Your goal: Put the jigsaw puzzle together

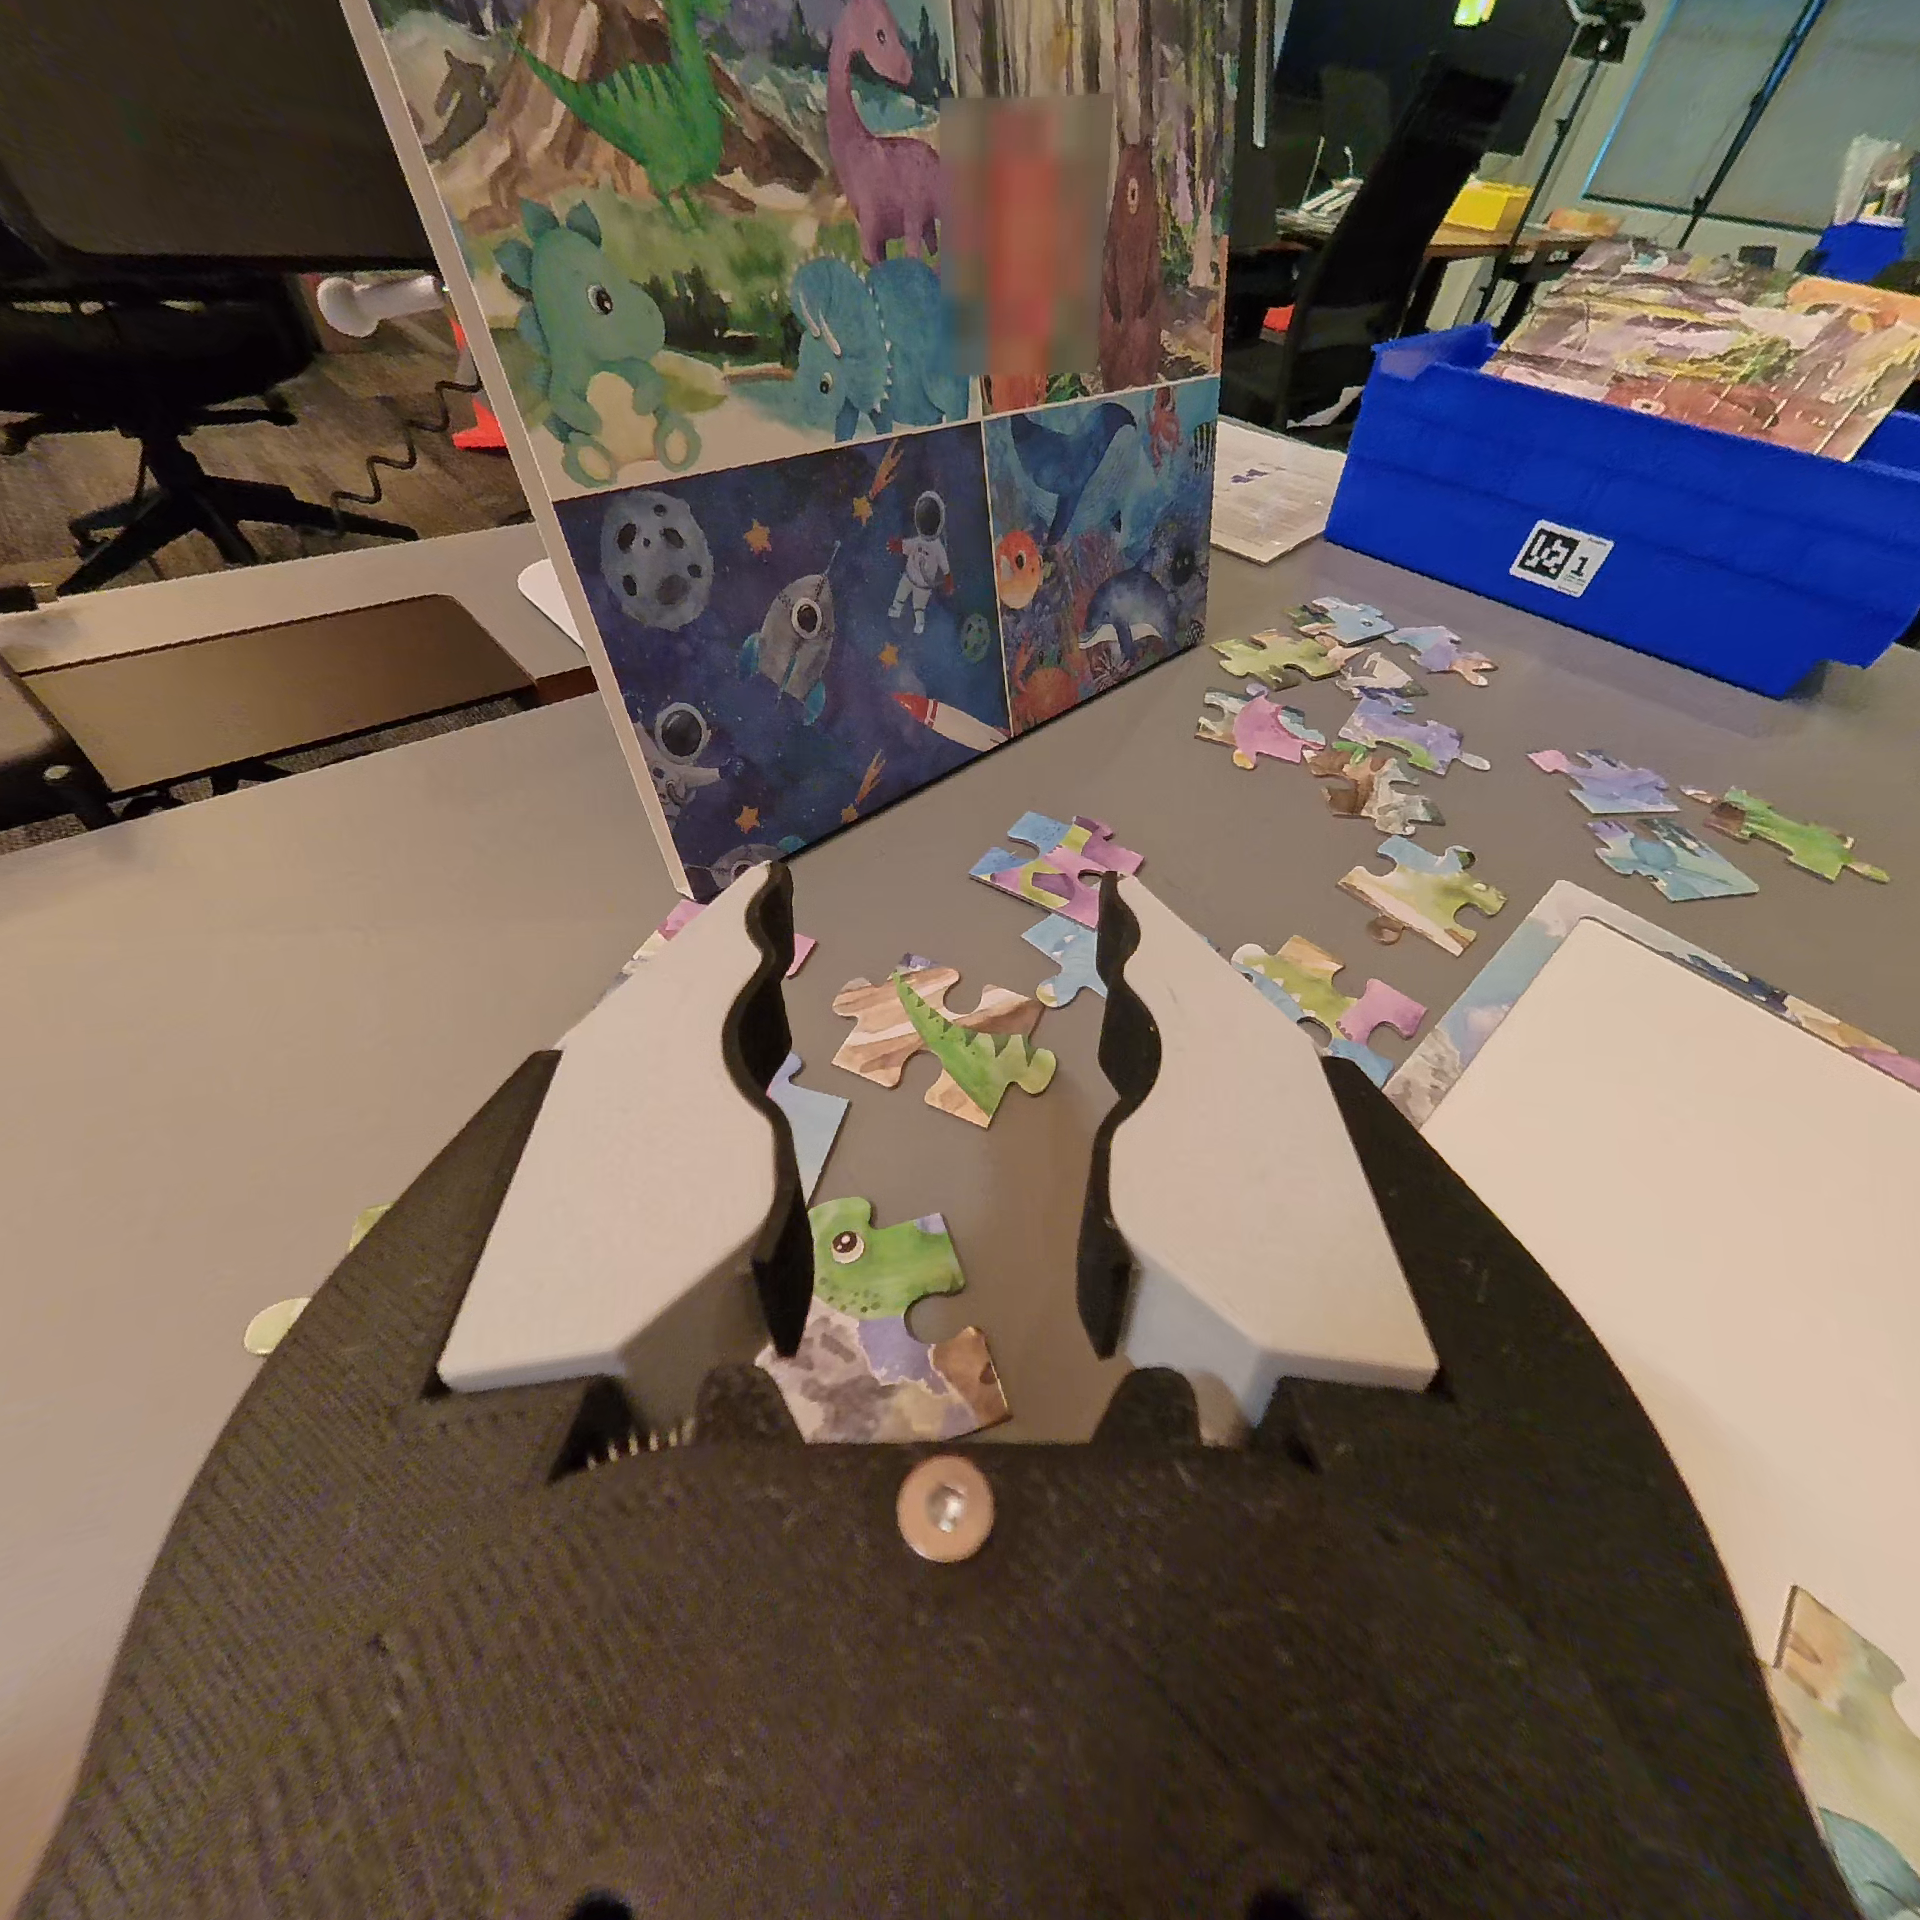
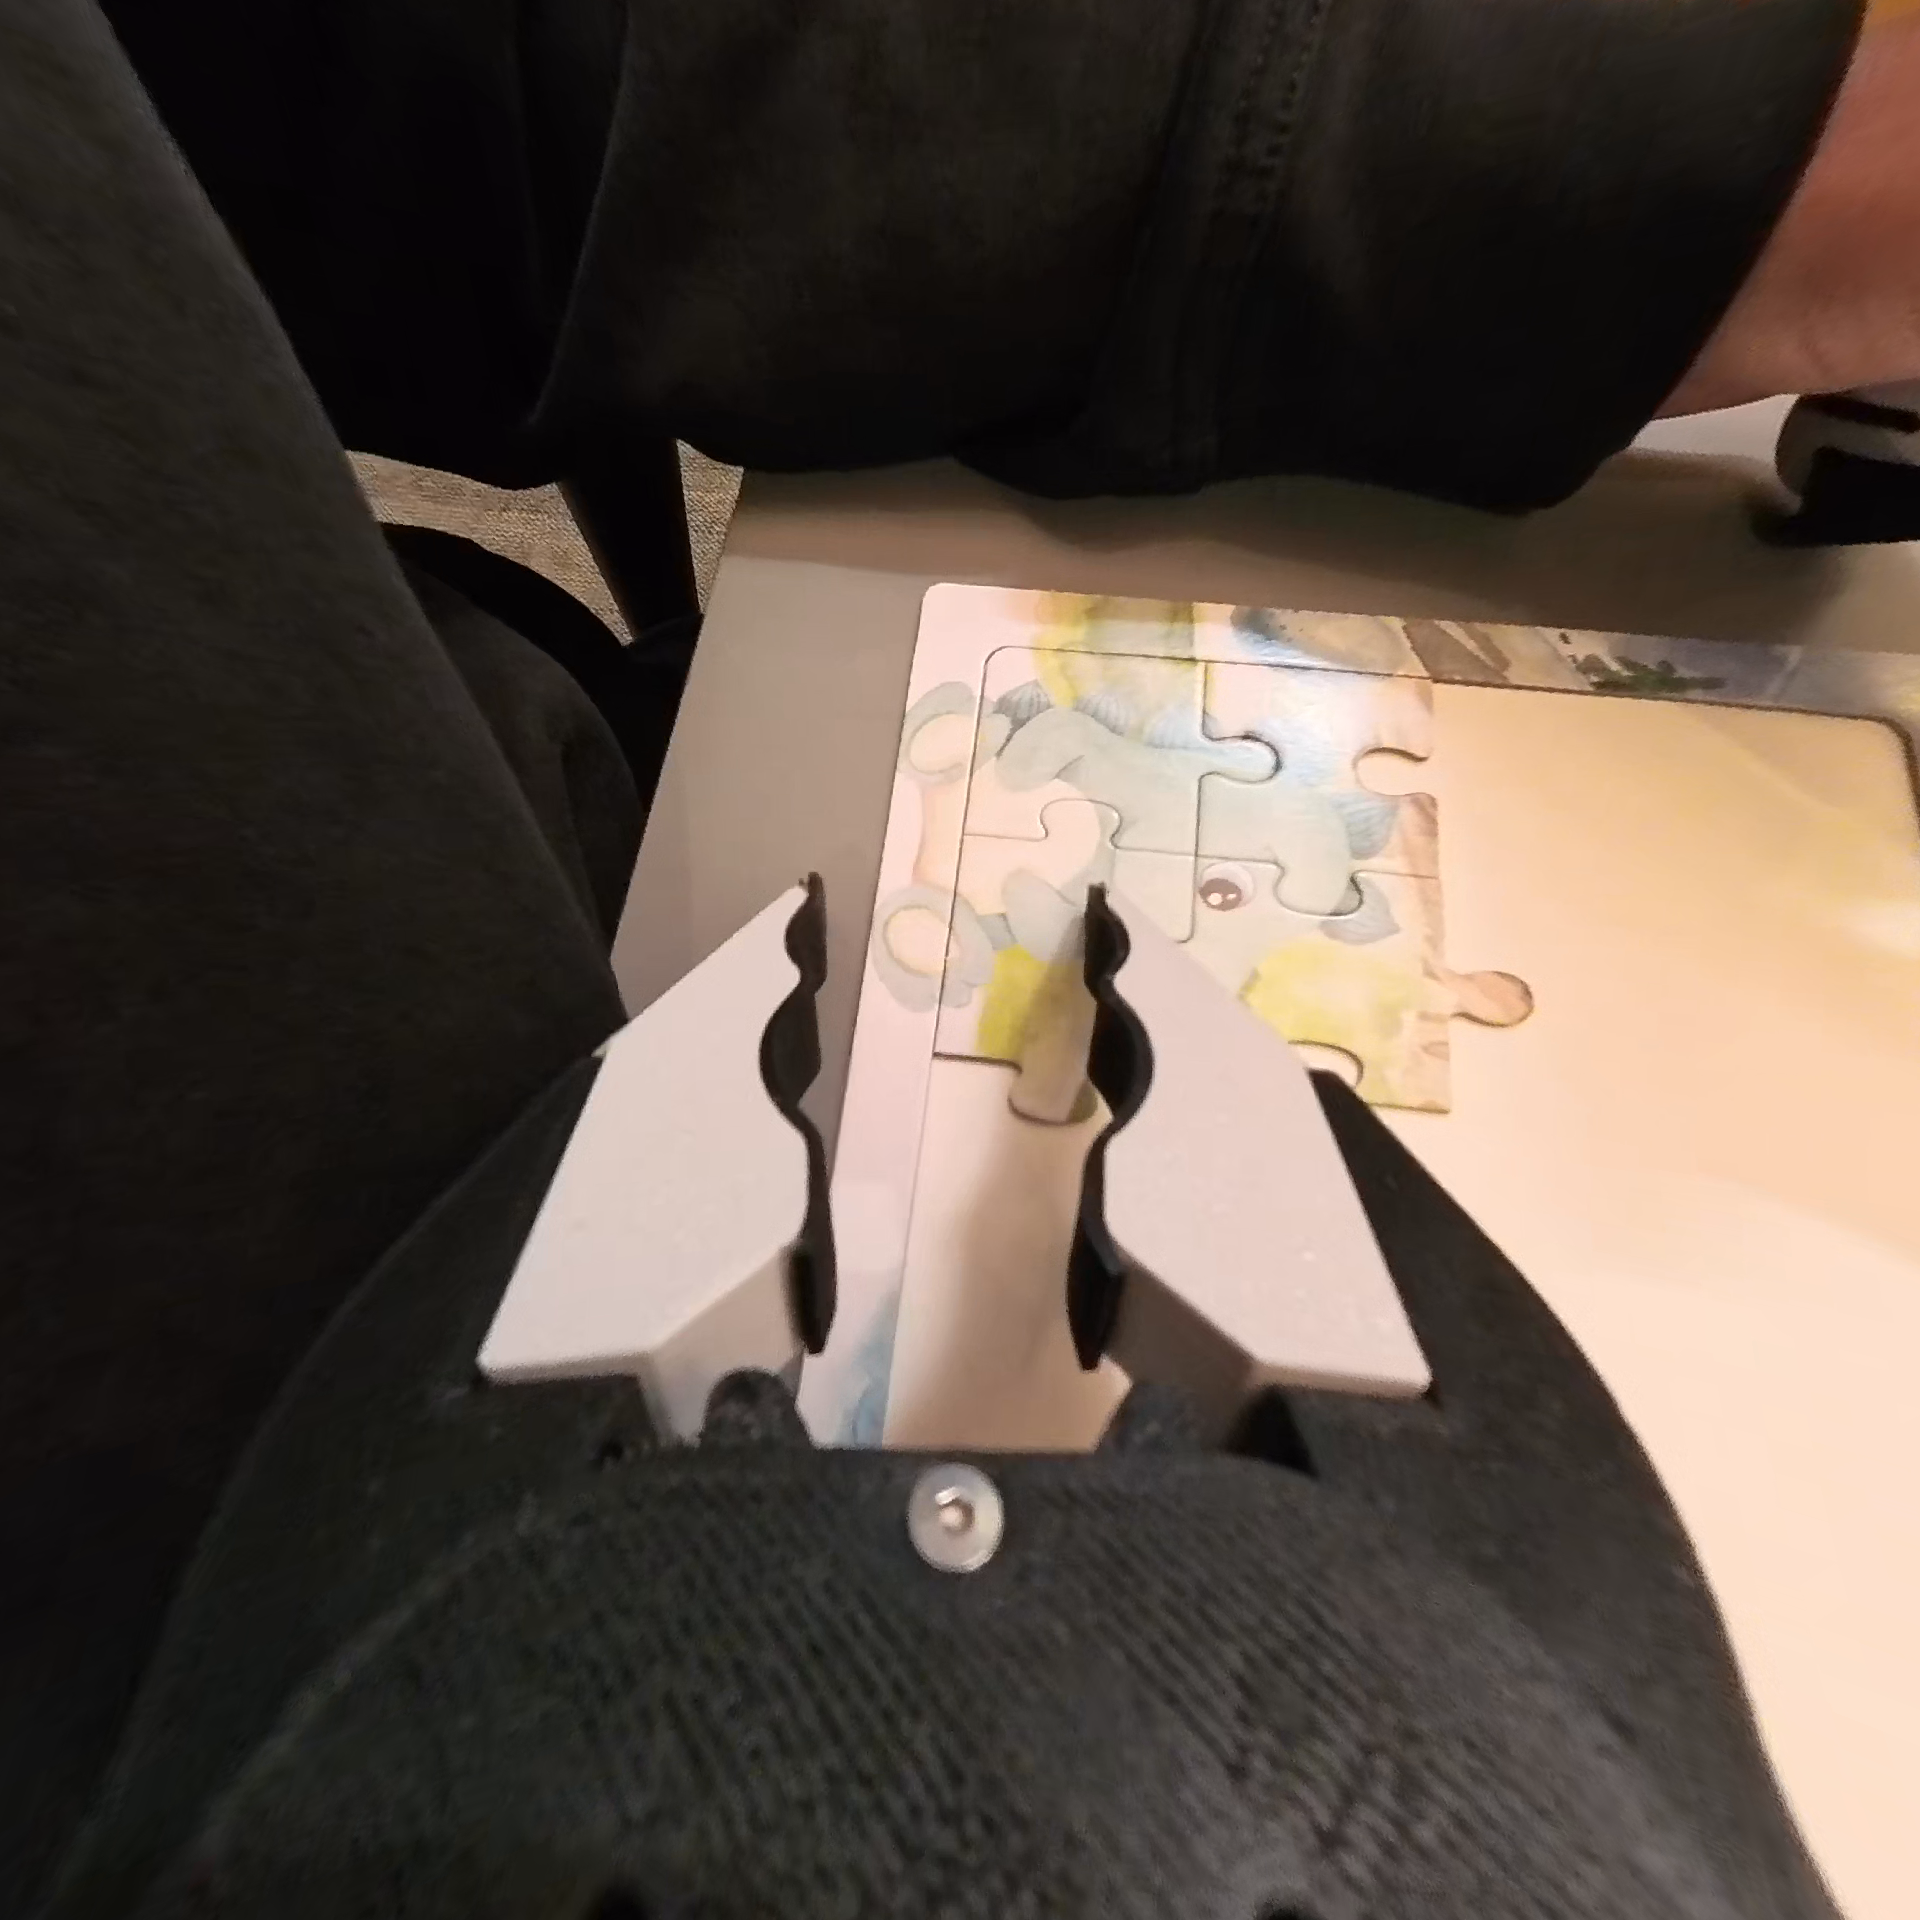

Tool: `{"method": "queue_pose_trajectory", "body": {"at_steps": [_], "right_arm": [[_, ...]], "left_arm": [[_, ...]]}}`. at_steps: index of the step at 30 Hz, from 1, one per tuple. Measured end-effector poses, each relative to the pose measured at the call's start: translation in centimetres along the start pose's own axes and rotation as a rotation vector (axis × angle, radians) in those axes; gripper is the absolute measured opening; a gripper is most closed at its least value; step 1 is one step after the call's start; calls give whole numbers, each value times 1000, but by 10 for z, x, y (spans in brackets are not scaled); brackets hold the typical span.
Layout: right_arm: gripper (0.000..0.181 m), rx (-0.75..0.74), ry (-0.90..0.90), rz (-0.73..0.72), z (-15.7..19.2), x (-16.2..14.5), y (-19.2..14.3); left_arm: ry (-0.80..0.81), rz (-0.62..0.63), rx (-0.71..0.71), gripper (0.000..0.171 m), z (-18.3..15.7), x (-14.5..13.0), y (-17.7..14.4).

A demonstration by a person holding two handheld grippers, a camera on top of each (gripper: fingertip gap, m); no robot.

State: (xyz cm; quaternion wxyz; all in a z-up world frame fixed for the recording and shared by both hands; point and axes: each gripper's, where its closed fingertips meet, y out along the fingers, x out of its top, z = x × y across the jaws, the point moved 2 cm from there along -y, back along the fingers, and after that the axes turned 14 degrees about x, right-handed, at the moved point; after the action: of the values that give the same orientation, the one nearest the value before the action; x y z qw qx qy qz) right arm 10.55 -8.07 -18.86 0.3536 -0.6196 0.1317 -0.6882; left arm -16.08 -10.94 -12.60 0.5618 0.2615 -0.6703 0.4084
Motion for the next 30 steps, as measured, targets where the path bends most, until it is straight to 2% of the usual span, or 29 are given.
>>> {"method": "queue_pose_trajectory", "body": {"at_steps": [9, 11, 17, 18, 23, 26, 28, 30], "right_arm": [[43, -29, 38, -35, -9, -2, -13], [42, -53, 61, 7, -16, -11, -12], [34, -138, 6, -7, -24, -6, -20], [37, -141, 24, 24, -26, -12, -18], [31, -150, 14, -23, -26, -4, -23], [33, -136, 57, 6, -29, -12, -19], [28, -188, 35, 13, -35, -11, -27], [22, -270, 14, -72, -44, -1, -46]], "left_arm": [[-3, -1, 0, 57, 0, 0, 0], [-1, 0, 0, 57, 0, 0, 0], [-2, -1, 0, 57, 0, 0, 0], [-3, 0, -1, 57, 0, 0, 0], [-4, 0, -1, 57, 0, 0, 0], [-1, 0, 0, 57, 0, 0, 0], [-4, -2, 0, 57, 0, 0, 0], [-6, -5, 0, 57, 0, 1, 0]]}}
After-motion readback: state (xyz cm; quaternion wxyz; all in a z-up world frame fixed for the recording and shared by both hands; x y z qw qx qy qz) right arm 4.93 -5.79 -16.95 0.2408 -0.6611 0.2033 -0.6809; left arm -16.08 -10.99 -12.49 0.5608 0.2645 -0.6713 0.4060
